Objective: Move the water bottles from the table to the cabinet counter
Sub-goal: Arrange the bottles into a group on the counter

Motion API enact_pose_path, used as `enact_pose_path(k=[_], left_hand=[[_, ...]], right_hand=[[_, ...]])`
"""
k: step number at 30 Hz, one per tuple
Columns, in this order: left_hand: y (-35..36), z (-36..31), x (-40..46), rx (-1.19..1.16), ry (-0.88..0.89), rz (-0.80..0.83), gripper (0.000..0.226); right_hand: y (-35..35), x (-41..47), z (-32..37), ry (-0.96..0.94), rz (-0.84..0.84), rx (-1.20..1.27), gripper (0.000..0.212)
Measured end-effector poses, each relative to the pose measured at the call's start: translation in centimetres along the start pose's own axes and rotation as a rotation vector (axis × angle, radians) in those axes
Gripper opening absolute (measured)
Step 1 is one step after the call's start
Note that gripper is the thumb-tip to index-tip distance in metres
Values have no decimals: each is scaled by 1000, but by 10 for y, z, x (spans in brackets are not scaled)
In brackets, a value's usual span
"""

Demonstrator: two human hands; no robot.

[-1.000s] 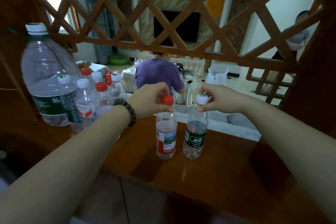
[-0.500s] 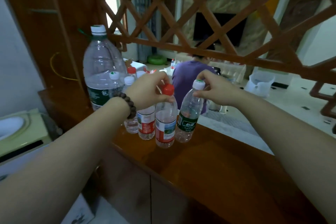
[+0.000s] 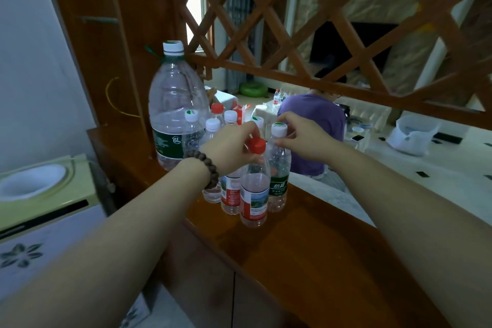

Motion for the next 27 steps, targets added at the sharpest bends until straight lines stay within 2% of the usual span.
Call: enact_pose_path(k=[15, 27], left_hand=[[7, 3, 0, -35, 54, -19, 42], [13, 9, -9, -105, 84, -12, 52]], right_hand=[[14, 13, -16, 39, -25, 44, 50], [20, 14, -29, 69, -43, 63, 57]])
Point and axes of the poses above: each hand's wrist, its own x-axis towards the middle knuckle, its own y-axis out of the palm, z = x × y, the point moved 2 cm from there along x, towards the middle knuckle, and after that the axes turned 7 degrees about x, right-handed, at the moved point
